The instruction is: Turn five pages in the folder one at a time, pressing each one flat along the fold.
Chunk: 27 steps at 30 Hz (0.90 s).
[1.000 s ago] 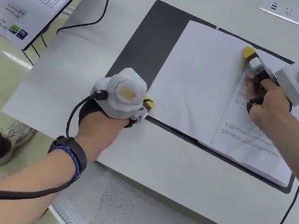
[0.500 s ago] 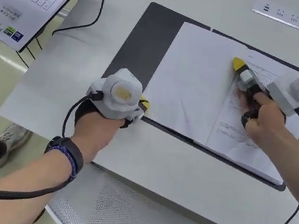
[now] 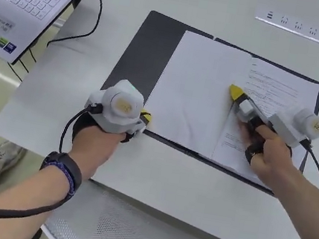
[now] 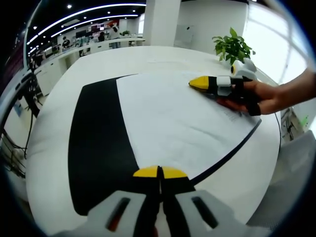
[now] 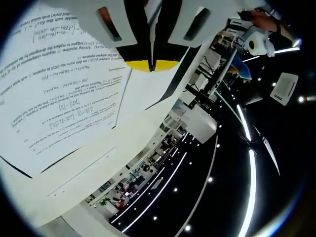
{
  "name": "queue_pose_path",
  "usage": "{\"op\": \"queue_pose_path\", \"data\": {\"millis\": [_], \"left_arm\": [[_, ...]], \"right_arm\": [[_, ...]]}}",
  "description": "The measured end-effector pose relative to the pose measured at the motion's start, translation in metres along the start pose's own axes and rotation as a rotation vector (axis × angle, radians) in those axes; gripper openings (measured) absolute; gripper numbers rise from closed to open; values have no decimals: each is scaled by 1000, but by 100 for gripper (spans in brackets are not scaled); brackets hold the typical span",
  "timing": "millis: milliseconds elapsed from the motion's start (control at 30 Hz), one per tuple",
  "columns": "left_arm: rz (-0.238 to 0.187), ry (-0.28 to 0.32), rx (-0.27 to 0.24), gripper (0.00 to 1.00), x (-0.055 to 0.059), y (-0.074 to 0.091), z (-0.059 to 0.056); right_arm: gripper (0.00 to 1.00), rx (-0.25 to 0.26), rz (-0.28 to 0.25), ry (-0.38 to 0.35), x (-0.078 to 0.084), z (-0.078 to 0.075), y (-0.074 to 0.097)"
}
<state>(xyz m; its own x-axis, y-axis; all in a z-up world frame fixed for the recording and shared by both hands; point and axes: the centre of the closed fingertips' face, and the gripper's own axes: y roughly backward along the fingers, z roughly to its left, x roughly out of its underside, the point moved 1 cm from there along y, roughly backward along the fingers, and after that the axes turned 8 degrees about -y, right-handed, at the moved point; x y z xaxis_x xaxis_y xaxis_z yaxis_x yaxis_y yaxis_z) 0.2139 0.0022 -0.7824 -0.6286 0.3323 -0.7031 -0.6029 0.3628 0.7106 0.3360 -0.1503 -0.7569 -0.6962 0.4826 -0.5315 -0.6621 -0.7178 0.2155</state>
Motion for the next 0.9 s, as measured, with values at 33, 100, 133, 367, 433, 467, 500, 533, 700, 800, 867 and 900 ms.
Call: {"op": "queue_pose_path", "data": {"millis": [33, 100, 133, 367, 433, 467, 500, 533, 700, 800, 867, 900], "left_arm": [[0, -2, 1, 0, 0, 0, 0], [-1, -5, 2, 0, 0, 0, 0], [-2, -7, 2, 0, 0, 0, 0], [-2, -10, 2, 0, 0, 0, -1], [-4, -11, 1, 0, 0, 0, -1], [-4, -11, 0, 0, 1, 0, -1], [-5, -11, -1, 0, 1, 0, -1], [-6, -11, -2, 0, 1, 0, -1], [-10, -17, -4, 0, 1, 0, 0], [-10, -23, -4, 0, 1, 0, -1], [-8, -28, -4, 0, 2, 0, -1], [-7, -30, -4, 0, 2, 0, -1]], "right_arm": [[0, -5, 6, 1, 3, 2, 3], [0, -11, 13, 0, 8, 5, 9], [0, -13, 19, -1, 10, 6, 11], [0, -37, 77, -14, 28, 16, 22], [0, -40, 85, -16, 32, 17, 26], [0, -42, 89, -19, 35, 18, 28], [0, -42, 90, -20, 36, 19, 30], [0, -42, 95, -19, 39, 20, 32], [0, -45, 115, -6, 51, 24, 42], [0, -40, 124, 1, 58, 26, 47], [0, -37, 128, 5, 61, 27, 50], [0, -35, 128, 4, 60, 23, 50]]}}
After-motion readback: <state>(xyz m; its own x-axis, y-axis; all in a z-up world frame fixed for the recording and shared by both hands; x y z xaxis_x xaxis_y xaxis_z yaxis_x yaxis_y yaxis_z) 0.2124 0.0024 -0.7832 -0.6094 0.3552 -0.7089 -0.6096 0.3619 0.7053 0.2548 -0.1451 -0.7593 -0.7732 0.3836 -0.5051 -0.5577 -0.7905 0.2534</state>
